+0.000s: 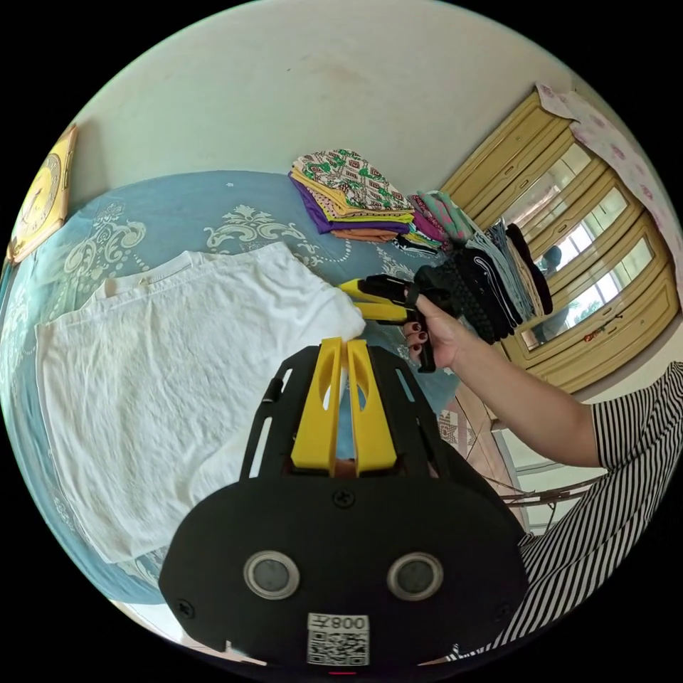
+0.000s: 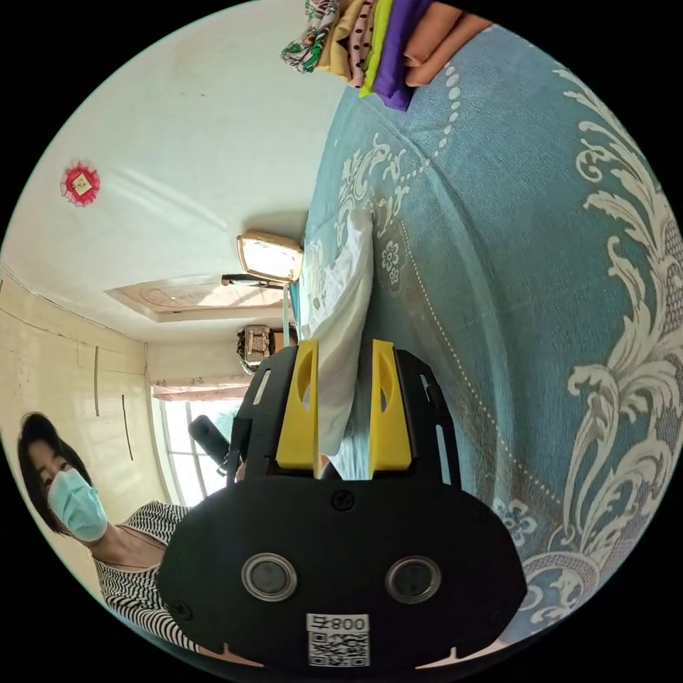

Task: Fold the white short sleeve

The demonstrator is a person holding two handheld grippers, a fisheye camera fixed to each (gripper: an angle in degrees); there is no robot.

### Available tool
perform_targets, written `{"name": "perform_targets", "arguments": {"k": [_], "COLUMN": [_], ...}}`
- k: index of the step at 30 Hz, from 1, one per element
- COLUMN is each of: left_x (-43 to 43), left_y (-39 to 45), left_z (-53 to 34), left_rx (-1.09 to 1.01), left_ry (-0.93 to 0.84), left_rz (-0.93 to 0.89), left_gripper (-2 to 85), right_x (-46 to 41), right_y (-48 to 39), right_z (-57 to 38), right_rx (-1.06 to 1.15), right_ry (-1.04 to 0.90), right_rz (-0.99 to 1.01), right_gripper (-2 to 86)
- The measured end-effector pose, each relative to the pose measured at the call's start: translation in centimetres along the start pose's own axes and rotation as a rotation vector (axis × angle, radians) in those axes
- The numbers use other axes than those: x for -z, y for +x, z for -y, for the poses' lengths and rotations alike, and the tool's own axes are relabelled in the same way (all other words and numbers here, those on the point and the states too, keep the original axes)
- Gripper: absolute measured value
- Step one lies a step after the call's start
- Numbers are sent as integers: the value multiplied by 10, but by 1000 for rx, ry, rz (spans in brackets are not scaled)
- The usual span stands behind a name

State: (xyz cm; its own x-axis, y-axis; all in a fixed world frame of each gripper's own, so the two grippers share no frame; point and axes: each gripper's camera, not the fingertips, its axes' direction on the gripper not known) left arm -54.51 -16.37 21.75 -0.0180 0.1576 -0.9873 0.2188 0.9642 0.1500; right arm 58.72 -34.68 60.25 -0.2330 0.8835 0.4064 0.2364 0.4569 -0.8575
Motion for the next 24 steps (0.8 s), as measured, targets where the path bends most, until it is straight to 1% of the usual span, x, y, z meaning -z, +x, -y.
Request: {"name": "perform_targets", "arguments": {"k": [4, 8, 13, 17, 22, 24], "left_x": [6, 13, 25, 39, 68, 84], "left_y": [5, 10, 13, 18, 21, 20], "left_z": [0, 2, 7, 12, 19, 20], "left_rx": [-9, -15, -10, -27, -34, -26], "left_ry": [-9, -15, -18, -31, -23, -12], "left_rz": [-20, -48, -83, -104, -120, -131], "left_gripper": [10, 10, 10, 10, 10, 10], "right_x": [-13, -18, -39, -55, -77, -80], "right_y": [4, 1, -4, -5, 2, 2], "right_z": [42, 71, 116, 141, 162, 162], "right_rx": [-39, -43, -14, 1, 8, 26], "right_ry": [-4, 13, -41, -54, -74, -66], "right_rz": [20, -40, -140, -170, -213, -198], "right_gripper": [124, 119, 91, 81, 38, 30]}}
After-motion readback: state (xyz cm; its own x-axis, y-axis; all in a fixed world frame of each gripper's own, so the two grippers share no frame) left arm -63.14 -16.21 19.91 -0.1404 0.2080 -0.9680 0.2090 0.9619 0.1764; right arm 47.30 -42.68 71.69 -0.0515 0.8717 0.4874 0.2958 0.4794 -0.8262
